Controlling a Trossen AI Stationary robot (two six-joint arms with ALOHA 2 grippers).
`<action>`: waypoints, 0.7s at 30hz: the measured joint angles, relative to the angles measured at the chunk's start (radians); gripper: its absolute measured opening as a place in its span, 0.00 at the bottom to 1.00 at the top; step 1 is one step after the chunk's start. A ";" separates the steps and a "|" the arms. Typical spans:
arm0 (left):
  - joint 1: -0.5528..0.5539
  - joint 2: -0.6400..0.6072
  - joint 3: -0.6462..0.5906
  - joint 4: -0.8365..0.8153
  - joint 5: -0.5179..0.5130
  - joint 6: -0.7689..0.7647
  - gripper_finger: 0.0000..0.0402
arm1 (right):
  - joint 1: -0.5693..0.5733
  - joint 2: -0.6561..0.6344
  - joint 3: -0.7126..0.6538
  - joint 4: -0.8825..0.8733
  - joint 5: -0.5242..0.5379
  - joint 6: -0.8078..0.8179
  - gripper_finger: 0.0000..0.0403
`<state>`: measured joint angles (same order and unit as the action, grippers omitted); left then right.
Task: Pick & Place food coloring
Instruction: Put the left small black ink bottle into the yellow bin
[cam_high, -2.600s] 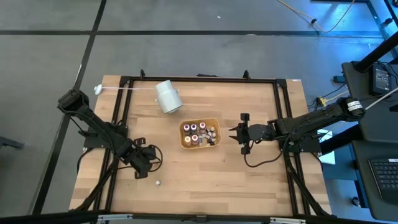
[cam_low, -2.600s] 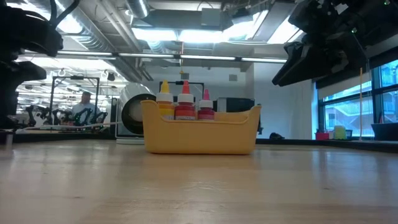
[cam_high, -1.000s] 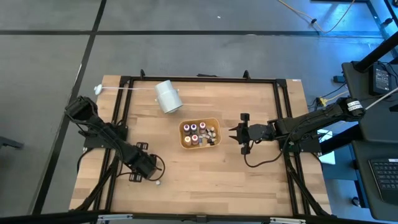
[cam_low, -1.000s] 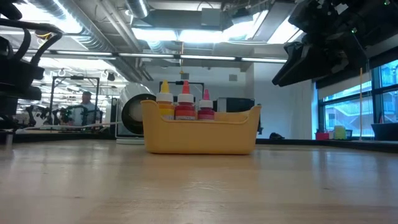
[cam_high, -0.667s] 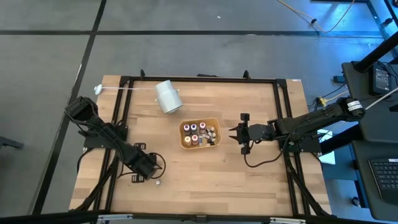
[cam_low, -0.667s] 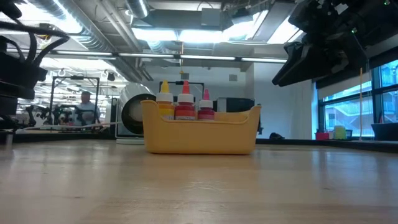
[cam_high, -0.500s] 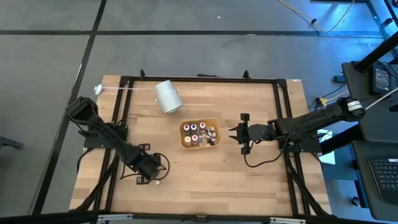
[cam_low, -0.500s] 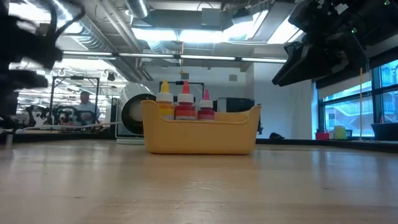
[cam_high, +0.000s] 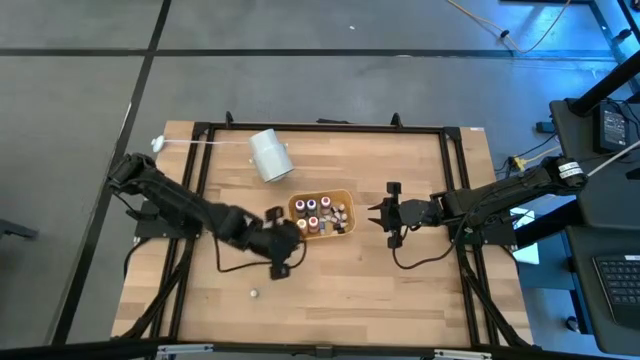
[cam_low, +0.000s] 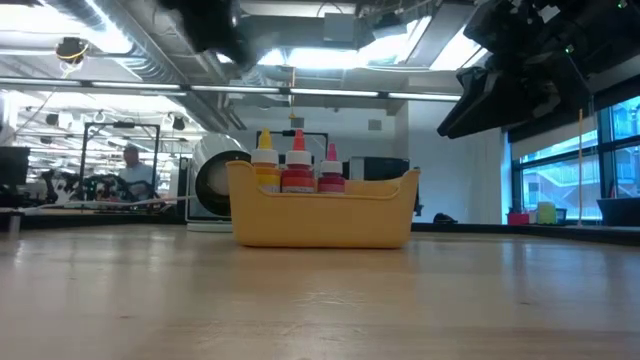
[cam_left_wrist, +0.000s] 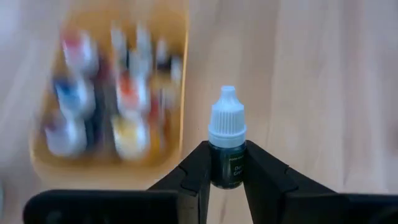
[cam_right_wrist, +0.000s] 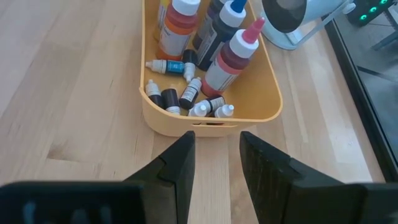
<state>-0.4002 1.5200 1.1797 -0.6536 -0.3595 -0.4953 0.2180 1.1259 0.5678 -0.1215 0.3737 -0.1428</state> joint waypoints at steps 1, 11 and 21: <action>0.022 0.000 0.020 0.039 0.010 0.047 0.18 | 0.000 0.000 0.000 0.000 0.000 0.000 0.32; 0.222 0.165 0.227 0.104 0.146 0.370 0.17 | 0.000 0.000 0.000 -0.001 0.000 0.000 0.32; 0.343 0.376 0.350 0.062 0.231 0.375 0.17 | 0.000 0.000 0.000 -0.007 0.000 0.001 0.32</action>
<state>-0.0576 1.8964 1.5294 -0.5921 -0.1282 -0.1203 0.2180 1.1259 0.5678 -0.1289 0.3737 -0.1421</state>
